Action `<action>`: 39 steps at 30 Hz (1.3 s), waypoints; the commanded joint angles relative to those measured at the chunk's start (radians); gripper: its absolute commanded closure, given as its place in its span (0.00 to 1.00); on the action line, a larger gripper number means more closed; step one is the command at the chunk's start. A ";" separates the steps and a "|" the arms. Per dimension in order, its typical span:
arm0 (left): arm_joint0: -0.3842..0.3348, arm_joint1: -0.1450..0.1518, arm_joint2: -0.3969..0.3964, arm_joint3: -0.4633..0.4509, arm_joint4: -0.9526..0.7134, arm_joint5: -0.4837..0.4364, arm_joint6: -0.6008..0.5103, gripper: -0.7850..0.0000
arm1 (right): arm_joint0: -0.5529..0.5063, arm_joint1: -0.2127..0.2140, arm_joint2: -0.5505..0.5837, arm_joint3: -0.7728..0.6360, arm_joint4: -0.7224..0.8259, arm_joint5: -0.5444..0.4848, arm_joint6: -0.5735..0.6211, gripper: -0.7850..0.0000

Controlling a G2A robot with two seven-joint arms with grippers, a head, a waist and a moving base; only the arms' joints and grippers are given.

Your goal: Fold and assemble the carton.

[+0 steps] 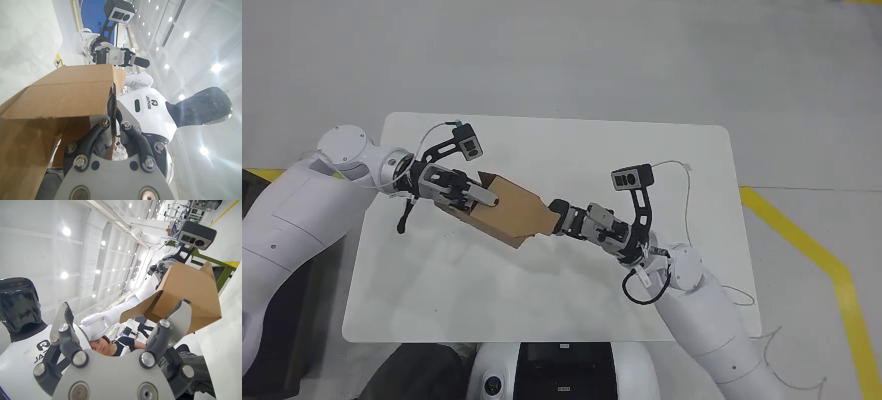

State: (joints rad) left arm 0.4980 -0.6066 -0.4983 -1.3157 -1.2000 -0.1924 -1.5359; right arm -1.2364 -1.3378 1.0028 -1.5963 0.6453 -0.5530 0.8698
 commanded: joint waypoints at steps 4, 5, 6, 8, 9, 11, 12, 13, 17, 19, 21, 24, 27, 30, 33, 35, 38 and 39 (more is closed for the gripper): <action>-0.006 -0.002 0.006 0.008 0.007 -0.013 0.000 1.00 | 0.010 -0.004 -0.017 0.005 0.017 0.010 0.009 0.00; -0.007 -0.003 0.007 0.009 0.007 -0.015 0.000 1.00 | 0.010 -0.005 -0.020 0.005 0.018 0.011 0.008 0.00; -0.007 -0.003 0.008 0.010 0.005 -0.016 0.000 1.00 | 0.010 -0.006 -0.022 0.004 0.018 0.011 0.006 0.00; -0.008 -0.004 0.009 0.012 0.003 -0.017 0.000 1.00 | 0.010 -0.007 -0.026 0.003 0.015 0.008 -0.002 0.00; -0.009 -0.004 0.009 0.012 0.001 -0.019 0.000 1.00 | 0.009 -0.008 -0.029 0.003 0.011 0.003 -0.008 0.00; -0.010 -0.005 0.010 0.012 -0.002 -0.020 0.000 1.00 | 0.008 -0.011 -0.035 0.003 0.000 -0.005 -0.024 0.00; -0.010 -0.005 0.010 0.011 -0.003 -0.019 0.000 1.00 | 0.007 -0.012 -0.039 0.003 -0.007 -0.010 -0.032 0.00; -0.010 -0.005 0.010 0.011 -0.006 -0.019 0.000 1.00 | 0.007 -0.013 -0.043 0.003 -0.015 -0.014 -0.039 0.00; -0.011 -0.005 0.010 0.011 -0.013 -0.019 0.000 1.00 | 0.007 -0.018 -0.058 -0.002 -0.053 -0.032 -0.067 0.00; -0.011 -0.005 0.010 0.010 -0.016 -0.018 0.000 1.00 | 0.005 -0.020 -0.063 -0.006 -0.076 -0.051 -0.090 0.00; -0.010 -0.005 0.009 0.012 -0.019 -0.018 0.000 1.00 | -0.001 -0.023 -0.069 -0.012 -0.097 -0.074 -0.114 0.00; -0.008 -0.005 0.008 0.013 -0.027 -0.017 0.000 1.00 | -0.008 -0.027 -0.076 -0.018 -0.137 -0.108 -0.152 0.00; -0.006 -0.005 0.006 0.014 -0.034 -0.014 0.000 1.00 | -0.016 -0.032 -0.086 -0.026 -0.173 -0.134 -0.193 0.00; -0.005 -0.005 0.003 0.014 -0.035 -0.013 0.000 1.00 | -0.017 -0.036 -0.099 -0.029 -0.195 -0.143 -0.217 0.00; -0.003 -0.005 0.001 0.015 -0.037 -0.013 0.000 1.00 | -0.015 -0.039 -0.108 -0.029 -0.204 -0.145 -0.229 0.00; -0.001 -0.005 -0.002 0.017 -0.039 -0.012 0.000 1.00 | -0.015 -0.040 -0.112 -0.031 -0.209 -0.145 -0.232 0.00; 0.001 -0.006 -0.005 0.020 -0.045 -0.009 0.000 1.00 | -0.017 -0.041 -0.116 -0.034 -0.217 -0.147 -0.236 0.00; 0.002 -0.006 -0.006 0.020 -0.046 -0.008 0.000 1.00 | -0.017 -0.042 -0.118 -0.034 -0.218 -0.147 -0.236 0.00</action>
State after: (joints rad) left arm 0.4989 -0.6122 -0.5036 -1.2960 -1.2451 -0.2009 -1.5359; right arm -1.2529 -1.3793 0.8863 -1.6300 0.4283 -0.6995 0.6342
